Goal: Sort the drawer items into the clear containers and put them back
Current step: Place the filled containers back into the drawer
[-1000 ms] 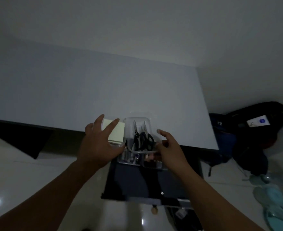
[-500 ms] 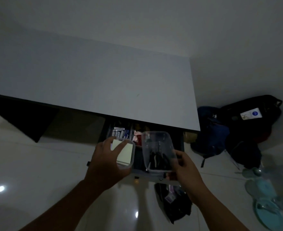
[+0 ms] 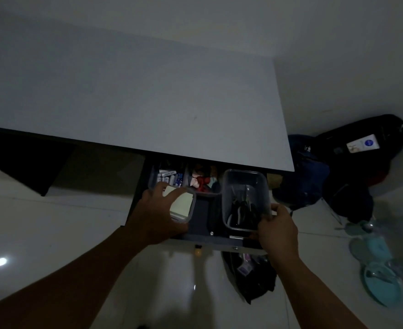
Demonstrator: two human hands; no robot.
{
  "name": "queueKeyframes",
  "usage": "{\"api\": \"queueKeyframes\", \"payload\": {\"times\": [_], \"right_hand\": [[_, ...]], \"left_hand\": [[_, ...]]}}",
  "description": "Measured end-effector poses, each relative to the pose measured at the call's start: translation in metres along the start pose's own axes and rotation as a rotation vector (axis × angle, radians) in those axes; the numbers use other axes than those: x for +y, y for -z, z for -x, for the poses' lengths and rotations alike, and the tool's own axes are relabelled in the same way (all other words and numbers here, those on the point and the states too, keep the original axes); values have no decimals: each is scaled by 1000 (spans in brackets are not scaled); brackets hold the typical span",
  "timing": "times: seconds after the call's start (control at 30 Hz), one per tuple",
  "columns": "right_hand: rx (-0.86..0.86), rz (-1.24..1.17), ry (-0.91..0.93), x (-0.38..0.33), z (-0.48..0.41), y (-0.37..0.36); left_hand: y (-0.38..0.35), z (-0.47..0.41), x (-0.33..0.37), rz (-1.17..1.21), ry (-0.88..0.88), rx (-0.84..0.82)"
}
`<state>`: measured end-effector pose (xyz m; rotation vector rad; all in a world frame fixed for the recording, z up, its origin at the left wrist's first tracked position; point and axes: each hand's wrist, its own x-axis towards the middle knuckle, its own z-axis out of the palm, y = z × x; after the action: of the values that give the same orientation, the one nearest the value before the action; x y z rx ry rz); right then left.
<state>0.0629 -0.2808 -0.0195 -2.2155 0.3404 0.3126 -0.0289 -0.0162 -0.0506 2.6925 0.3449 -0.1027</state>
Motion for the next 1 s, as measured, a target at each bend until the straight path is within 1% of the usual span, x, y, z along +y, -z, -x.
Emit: {"api": "queueKeyframes", "payload": {"times": [0.13, 0.23, 0.37, 0.47, 0.57, 0.63, 0.7, 0.77, 1.0], "right_hand": [[52, 118, 66, 3, -1, -8], [44, 209, 75, 3, -8, -16], [15, 198, 138, -1, -18, -29], [-37, 138, 205, -7, -23, -42], [-116, 165, 220, -4, -30, -51], [-191, 241, 213, 2, -39, -55], [-250, 376, 242, 6, -51, -58], [-279, 479, 272, 9, -63, -60], [-192, 359, 329, -2, -62, -57]], "left_hand": [[0, -2, -10, 15, -15, 15], [1, -2, -14, 37, -49, -2], [4, -1, -11, 144, -66, -21], [3, 2, -4, 134, -91, -6], [-4, 2, 4, 122, -80, 3], [-7, 2, 6, 124, -79, 13], [-8, 1, 7, 133, -86, 15], [-10, -1, 7, 135, -102, 25], [-12, 0, 7, 175, -78, 38]]}}
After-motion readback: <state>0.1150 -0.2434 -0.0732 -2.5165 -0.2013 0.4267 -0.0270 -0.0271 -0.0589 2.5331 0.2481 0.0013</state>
